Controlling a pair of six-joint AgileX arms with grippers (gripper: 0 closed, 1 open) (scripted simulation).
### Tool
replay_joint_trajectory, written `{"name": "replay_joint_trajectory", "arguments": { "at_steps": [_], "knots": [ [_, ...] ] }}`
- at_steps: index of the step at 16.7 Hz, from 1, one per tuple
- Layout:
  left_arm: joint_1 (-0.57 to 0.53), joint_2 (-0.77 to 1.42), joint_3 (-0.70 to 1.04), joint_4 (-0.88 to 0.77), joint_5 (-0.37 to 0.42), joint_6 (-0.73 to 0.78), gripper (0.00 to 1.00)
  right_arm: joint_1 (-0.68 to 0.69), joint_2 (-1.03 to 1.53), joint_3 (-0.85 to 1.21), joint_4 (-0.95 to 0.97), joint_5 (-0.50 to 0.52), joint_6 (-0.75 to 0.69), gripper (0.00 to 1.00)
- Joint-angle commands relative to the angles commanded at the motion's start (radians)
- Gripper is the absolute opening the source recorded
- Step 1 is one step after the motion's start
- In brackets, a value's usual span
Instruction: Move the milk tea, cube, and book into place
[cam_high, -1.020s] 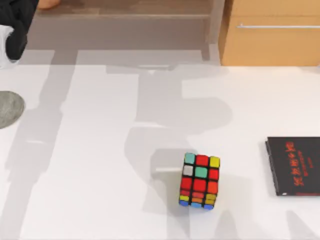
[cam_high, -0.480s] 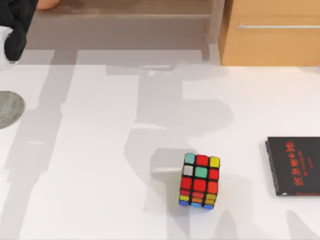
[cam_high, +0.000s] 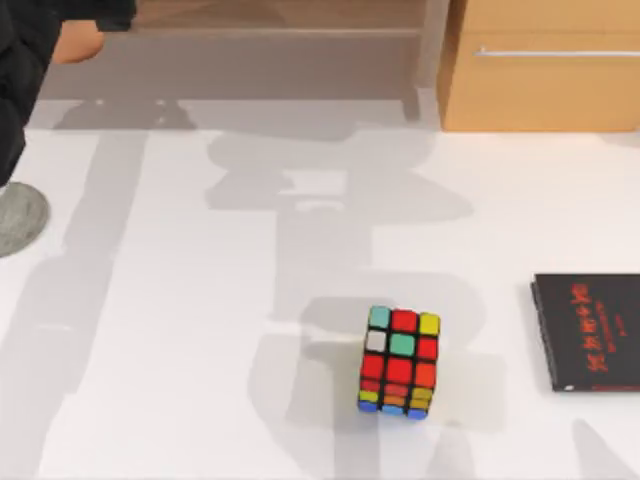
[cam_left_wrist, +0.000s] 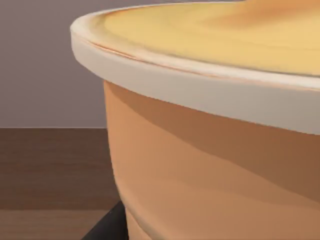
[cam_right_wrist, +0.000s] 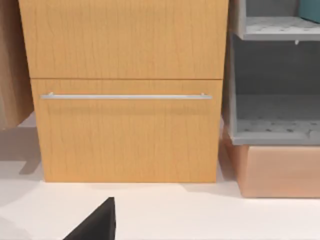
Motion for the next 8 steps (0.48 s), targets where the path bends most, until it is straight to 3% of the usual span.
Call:
{"name": "replay_joint_trajectory", "arguments": {
  "at_steps": [8],
  "knots": [
    [0.023,-0.011,-0.056,0.043,0.028,0.001,0.0,0.0,0.0,0.0,0.0,0.0,0.0,1.0]
  ]
}}
